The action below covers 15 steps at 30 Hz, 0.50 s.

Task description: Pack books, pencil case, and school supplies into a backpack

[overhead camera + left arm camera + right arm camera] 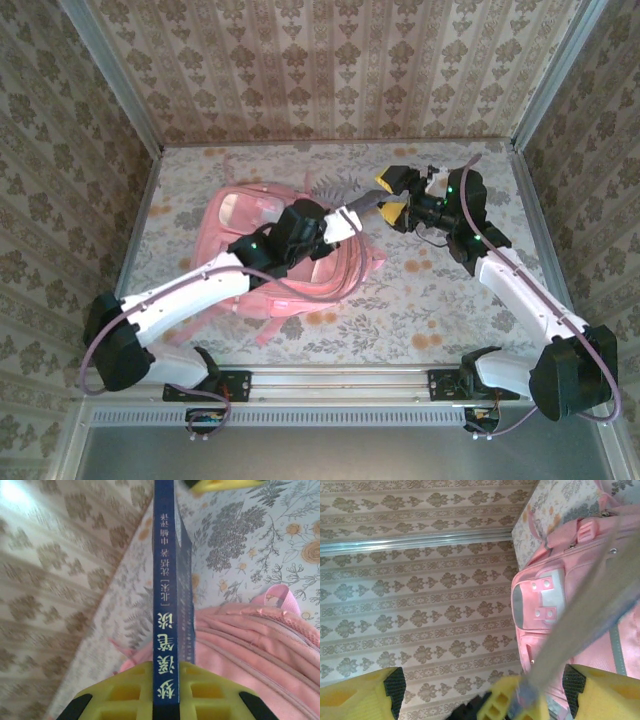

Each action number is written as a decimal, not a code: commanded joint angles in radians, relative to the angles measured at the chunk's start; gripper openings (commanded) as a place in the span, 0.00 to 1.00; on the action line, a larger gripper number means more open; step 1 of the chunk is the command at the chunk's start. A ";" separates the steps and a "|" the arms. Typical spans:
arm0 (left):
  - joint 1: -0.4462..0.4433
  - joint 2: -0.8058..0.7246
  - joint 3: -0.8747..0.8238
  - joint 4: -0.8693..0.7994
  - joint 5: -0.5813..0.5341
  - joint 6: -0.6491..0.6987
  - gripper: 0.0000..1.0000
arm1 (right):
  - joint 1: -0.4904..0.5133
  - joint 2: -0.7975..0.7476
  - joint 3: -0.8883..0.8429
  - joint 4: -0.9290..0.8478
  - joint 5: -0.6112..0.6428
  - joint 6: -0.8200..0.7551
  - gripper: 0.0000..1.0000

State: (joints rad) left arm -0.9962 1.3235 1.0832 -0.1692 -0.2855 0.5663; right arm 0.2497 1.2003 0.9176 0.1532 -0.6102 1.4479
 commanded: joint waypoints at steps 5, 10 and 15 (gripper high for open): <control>-0.128 -0.212 -0.267 0.365 -0.050 0.409 0.00 | -0.002 0.059 0.036 0.048 -0.106 0.024 0.78; -0.224 -0.280 -0.365 0.401 -0.093 0.587 0.00 | -0.004 0.115 0.154 -0.045 -0.272 -0.148 0.73; -0.248 -0.263 -0.391 0.432 -0.122 0.686 0.00 | 0.018 0.144 0.170 -0.050 -0.419 -0.264 0.68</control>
State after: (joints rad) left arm -1.2228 1.0554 0.7078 0.2184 -0.4355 1.1244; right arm 0.2470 1.3388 1.0431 0.1009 -0.8772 1.2987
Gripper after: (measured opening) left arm 0.128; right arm 0.692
